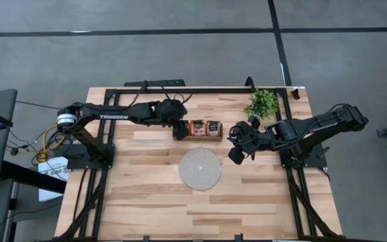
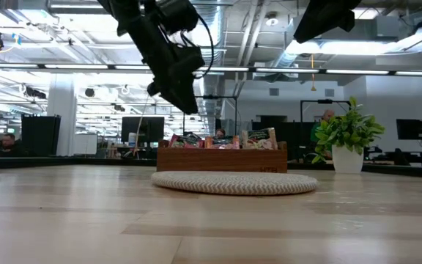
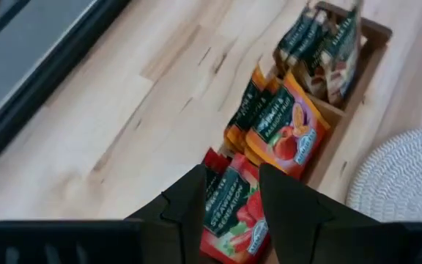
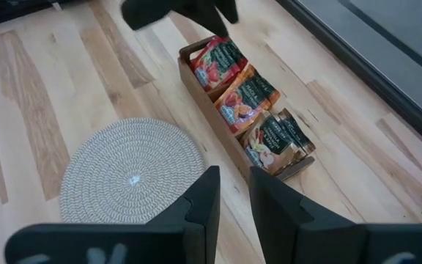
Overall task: Pick & Place Tea
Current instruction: Put the red tea bag into the left section of the wooden organizer
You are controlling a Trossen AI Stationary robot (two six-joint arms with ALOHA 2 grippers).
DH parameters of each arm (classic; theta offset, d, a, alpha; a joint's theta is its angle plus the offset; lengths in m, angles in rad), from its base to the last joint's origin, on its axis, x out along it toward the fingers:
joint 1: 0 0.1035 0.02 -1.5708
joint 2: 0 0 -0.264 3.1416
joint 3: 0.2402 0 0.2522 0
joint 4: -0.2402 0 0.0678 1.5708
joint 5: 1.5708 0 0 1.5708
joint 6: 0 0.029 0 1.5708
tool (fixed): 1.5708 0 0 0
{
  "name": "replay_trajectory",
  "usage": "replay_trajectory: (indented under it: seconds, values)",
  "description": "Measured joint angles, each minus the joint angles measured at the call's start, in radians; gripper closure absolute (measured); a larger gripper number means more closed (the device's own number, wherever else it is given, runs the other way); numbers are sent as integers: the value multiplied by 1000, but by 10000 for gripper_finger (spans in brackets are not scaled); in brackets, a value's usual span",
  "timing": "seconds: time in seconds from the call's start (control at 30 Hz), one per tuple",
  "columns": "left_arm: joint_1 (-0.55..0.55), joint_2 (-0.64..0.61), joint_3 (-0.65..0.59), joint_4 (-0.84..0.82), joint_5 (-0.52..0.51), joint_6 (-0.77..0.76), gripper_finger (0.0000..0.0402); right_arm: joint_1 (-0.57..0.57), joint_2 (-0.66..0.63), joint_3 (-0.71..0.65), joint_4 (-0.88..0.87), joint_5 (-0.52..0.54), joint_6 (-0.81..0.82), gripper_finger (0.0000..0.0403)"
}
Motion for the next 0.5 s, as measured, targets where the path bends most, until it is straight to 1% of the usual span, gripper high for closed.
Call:
replay_trajectory:
  seconds: [0.13, 0.3, 0.5]
  values:
    - [-2, 24, 0, -7, -6, -17, 280, 0, 0, 0, 0, 0, 0, 335]
    - [5, 22, 0, -15, -52, -29, 280, 0, 0, 0, 4, -1, 0, 335]
    - [6, 41, 0, -56, -47, -54, 280, 0, 0, 0, 7, -1, 0, 335]
